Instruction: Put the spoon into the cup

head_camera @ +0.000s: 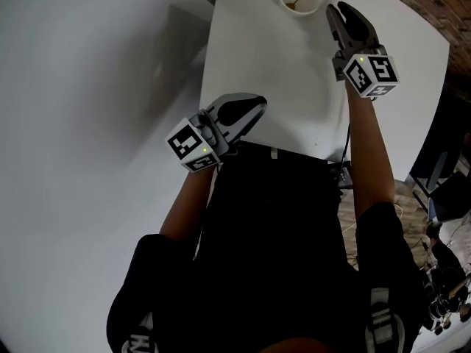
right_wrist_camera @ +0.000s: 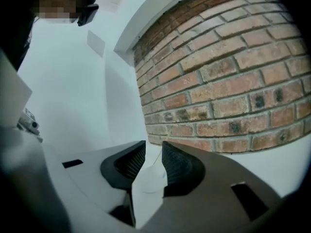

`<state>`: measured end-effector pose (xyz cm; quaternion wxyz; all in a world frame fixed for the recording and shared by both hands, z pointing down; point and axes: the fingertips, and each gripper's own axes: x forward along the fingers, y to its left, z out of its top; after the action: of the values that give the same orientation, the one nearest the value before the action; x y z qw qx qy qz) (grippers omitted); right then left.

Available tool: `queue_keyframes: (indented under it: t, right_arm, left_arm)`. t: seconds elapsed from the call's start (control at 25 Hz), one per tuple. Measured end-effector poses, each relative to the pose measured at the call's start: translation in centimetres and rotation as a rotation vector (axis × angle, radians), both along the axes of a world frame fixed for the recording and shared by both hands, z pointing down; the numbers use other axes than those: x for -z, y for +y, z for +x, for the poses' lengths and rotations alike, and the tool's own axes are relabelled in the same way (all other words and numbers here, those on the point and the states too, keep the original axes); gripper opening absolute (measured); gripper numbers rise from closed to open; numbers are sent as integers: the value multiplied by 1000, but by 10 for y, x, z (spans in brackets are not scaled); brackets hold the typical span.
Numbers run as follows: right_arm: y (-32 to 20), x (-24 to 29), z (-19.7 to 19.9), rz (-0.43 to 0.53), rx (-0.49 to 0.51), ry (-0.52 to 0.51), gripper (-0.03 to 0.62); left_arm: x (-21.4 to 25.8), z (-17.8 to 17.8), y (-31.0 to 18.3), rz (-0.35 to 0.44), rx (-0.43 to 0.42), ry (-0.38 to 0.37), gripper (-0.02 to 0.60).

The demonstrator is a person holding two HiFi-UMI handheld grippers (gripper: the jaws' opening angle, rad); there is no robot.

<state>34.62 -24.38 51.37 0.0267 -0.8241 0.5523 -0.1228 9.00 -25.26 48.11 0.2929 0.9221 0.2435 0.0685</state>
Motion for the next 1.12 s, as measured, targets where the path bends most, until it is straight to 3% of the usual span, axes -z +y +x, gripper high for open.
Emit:
queue_keyframes:
  t: [0.16, 0.32, 0.6, 0.84, 1.12]
  right_arm:
    - [17, 56, -36, 1, 61, 166, 51]
    - [38, 138, -67, 41, 97, 320, 14]
    - [95, 255, -157, 150, 142, 461, 6]
    - [151, 282, -230, 191, 162, 440, 6]
    - [214, 256, -284, 88, 234, 365, 6]
  left_arm:
    - [19, -9, 0, 32, -19, 58, 17]
    - [51, -5, 2, 70, -57, 169, 17]
    - [116, -27, 18, 119, -118, 315, 17]
    - [154, -43, 25, 154, -181, 412, 17]
    - [171, -60, 50, 179, -195, 421, 17]
